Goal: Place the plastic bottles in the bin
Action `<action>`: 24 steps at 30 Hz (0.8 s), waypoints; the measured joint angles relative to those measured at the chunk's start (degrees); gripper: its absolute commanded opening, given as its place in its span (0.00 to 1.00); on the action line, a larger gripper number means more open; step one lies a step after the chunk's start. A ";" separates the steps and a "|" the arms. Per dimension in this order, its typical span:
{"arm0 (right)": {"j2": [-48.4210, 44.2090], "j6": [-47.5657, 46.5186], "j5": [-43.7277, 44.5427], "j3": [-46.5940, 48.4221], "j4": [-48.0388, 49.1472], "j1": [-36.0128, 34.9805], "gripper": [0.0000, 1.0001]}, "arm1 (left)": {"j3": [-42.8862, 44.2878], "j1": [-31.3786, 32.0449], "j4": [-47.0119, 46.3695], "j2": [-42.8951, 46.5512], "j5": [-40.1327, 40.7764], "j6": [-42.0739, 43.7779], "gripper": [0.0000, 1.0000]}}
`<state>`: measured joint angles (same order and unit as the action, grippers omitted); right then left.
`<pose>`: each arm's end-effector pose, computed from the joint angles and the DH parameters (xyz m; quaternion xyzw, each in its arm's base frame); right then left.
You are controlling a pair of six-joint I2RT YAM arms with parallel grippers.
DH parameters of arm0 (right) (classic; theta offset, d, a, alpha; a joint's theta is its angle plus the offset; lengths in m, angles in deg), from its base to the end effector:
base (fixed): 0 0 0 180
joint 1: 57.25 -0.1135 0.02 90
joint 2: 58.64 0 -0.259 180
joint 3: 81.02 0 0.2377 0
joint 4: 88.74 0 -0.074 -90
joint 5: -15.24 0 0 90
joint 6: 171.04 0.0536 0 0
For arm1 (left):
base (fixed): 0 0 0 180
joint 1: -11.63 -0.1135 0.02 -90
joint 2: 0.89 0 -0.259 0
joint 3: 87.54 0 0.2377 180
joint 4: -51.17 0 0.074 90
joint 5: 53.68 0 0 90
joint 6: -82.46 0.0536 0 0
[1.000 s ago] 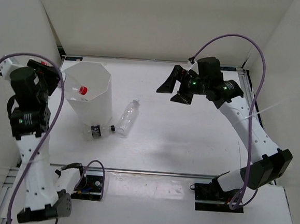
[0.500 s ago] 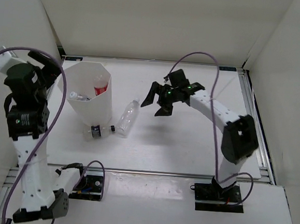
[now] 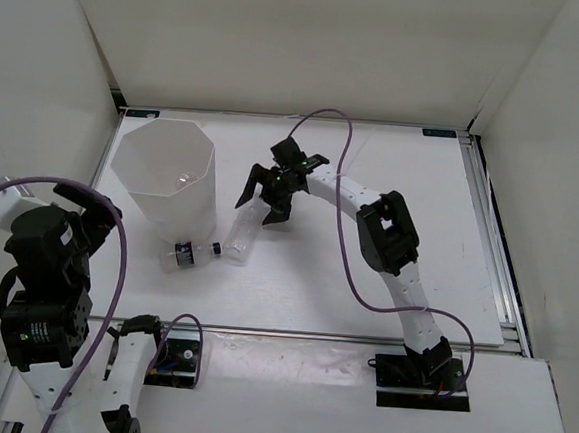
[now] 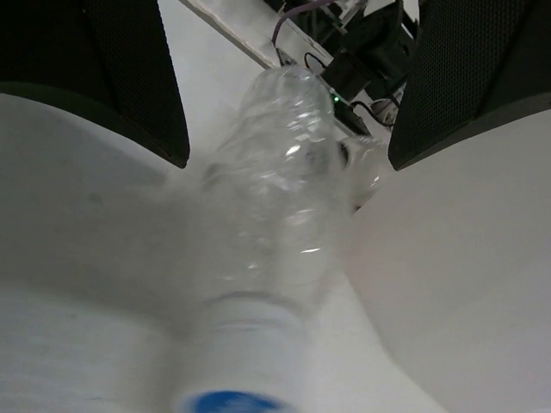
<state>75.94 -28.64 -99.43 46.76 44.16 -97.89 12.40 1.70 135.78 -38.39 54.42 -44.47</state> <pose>0.3725 0.3492 0.1707 0.0293 0.9307 0.3594 0.0609 0.0367 0.0233 0.4347 -0.4064 0.7171 -0.0017 0.5663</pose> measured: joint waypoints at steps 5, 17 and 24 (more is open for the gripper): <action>3.87 3.23 -2.43 0.24 0.04 0.13 0.91 | -0.02 0.00 5.03 0.00 0.17 -0.07 1.00; -2.03 -1.05 -8.31 -13.29 5.05 1.90 0.30 | -12.96 0.22 5.95 3.63 -1.07 -9.18 1.00; -18.40 -4.61 -7.41 -19.50 0.26 8.33 0.28 | -28.39 1.07 7.50 6.43 -7.30 -20.13 1.00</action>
<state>57.54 -33.25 -106.84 27.27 44.42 -89.56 -15.99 2.77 143.28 -31.96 47.12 -64.60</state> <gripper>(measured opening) 0.573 0.998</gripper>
